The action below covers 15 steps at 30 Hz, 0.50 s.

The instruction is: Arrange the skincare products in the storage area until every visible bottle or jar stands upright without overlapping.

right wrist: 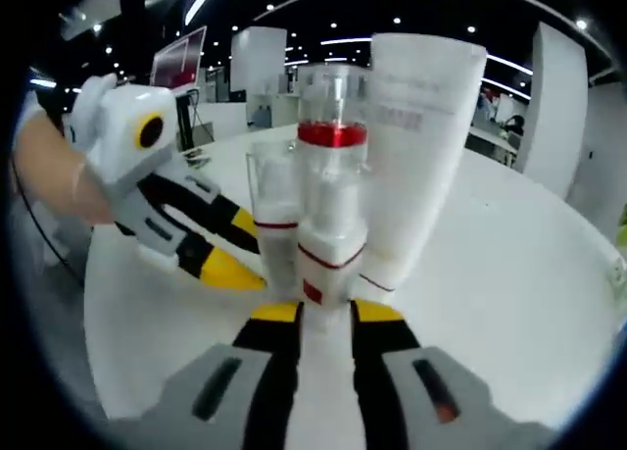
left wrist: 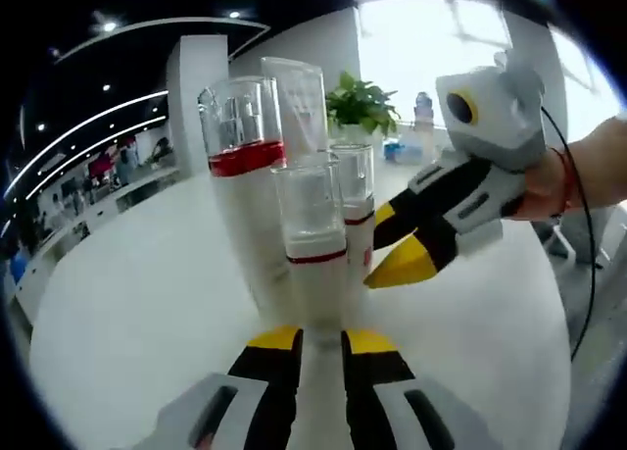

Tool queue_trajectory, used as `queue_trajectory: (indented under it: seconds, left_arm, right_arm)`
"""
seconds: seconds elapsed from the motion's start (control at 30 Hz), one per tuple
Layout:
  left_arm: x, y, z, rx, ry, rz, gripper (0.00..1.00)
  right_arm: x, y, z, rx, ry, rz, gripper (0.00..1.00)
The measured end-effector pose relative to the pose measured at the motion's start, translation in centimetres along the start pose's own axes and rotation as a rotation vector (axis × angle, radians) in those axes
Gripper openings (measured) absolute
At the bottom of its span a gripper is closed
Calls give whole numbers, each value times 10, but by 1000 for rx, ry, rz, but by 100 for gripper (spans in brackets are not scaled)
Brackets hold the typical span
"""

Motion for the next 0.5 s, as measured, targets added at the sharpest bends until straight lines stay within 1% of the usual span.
queue_trajectory:
  seconds: [0.07,0.17,0.23,0.27,0.37,0.5]
  left_arm:
    - [-1,0,-1,1,-15,-7,15]
    - [-4,-1,-1,21,-5,-20,14]
    - [-4,-3,2,34,1,-19,14]
    - [-2,-3,3,50,-4,-13,14]
    - [3,-4,7,81,19,11,13]
    - [4,-7,13,84,22,20,13]
  right_arm:
    - [-1,-1,0,6,-2,-2,20]
    - [-2,-1,-1,12,13,-11,20]
    - [-2,-1,-2,22,18,-7,20]
    - [-1,-1,-3,29,19,-6,20]
    - [-1,-1,-2,31,29,-9,20]
    - [-2,0,2,22,41,-15,20]
Point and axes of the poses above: the point that each gripper's makers call its tool centre point, and the gripper's own axes: y roughly backward along the fingers, z roughly to its right, x roughly out of its top, the point moved 3 cm from there along y, roughly backward along the fingers, and after that the axes turned 1 degree about -x, right-handed, at the moved point
